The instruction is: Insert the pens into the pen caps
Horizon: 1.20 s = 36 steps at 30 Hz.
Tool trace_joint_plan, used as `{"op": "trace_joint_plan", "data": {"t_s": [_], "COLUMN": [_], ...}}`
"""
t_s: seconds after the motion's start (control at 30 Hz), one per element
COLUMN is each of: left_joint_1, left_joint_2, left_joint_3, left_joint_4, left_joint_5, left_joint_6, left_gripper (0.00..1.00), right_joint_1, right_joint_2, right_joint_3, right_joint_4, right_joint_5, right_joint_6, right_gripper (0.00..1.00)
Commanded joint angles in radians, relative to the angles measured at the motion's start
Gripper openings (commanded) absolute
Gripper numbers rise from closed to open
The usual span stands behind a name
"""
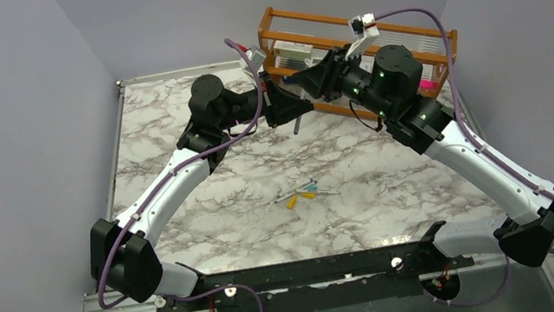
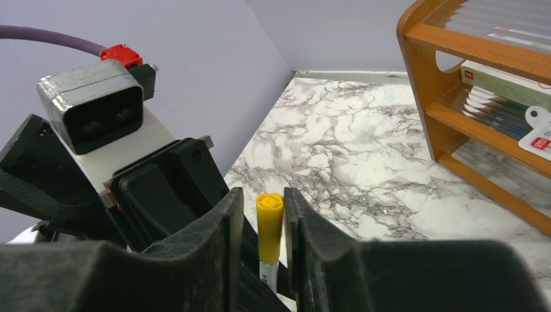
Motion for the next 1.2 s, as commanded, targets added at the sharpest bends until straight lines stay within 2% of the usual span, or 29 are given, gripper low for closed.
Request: {"op": "trace_joint_plan", "data": {"t_s": [0.0, 0.07, 0.1, 0.4, 0.77, 1.03, 1.17], "left_joint_1": [-0.001, -0.001, -0.001, -0.001, 0.0, -0.001, 0.0], "left_joint_2": [-0.002, 0.0, 0.002, 0.101, 0.218, 0.264, 0.253], "left_joint_3": [0.04, 0.046, 0.052, 0.24, 0.454, 0.543, 0.543], "left_joint_4": [0.029, 0.029, 0.029, 0.03, 0.032, 0.049, 0.065], "left_joint_5": [0.042, 0.037, 0.034, 0.0, -0.014, 0.026, 0.002], "left_joint_6": [0.009, 0.01, 0.011, 0.016, 0.018, 0.001, 0.006], "left_gripper": [0.0, 0.0, 0.0, 0.0, 0.0, 0.0, 0.0], "right_joint_1": [-0.006, -0.007, -0.006, -0.006, -0.005, -0.005, -0.005], "right_joint_2": [0.012, 0.013, 0.012, -0.008, -0.044, -0.031, -0.033], "right_joint_3": [0.025, 0.016, 0.008, -0.078, -0.184, -0.242, -0.269], "right_joint_4": [0.012, -0.002, -0.011, -0.06, -0.128, -0.128, -0.126], "right_joint_5": [0.005, -0.003, -0.01, -0.146, -0.193, -0.264, -0.282], "right_joint_6": [0.009, 0.02, 0.025, 0.061, 0.068, 0.084, 0.088], "right_gripper": [0.18, 0.02, 0.01, 0.01, 0.01, 0.01, 0.01]}}
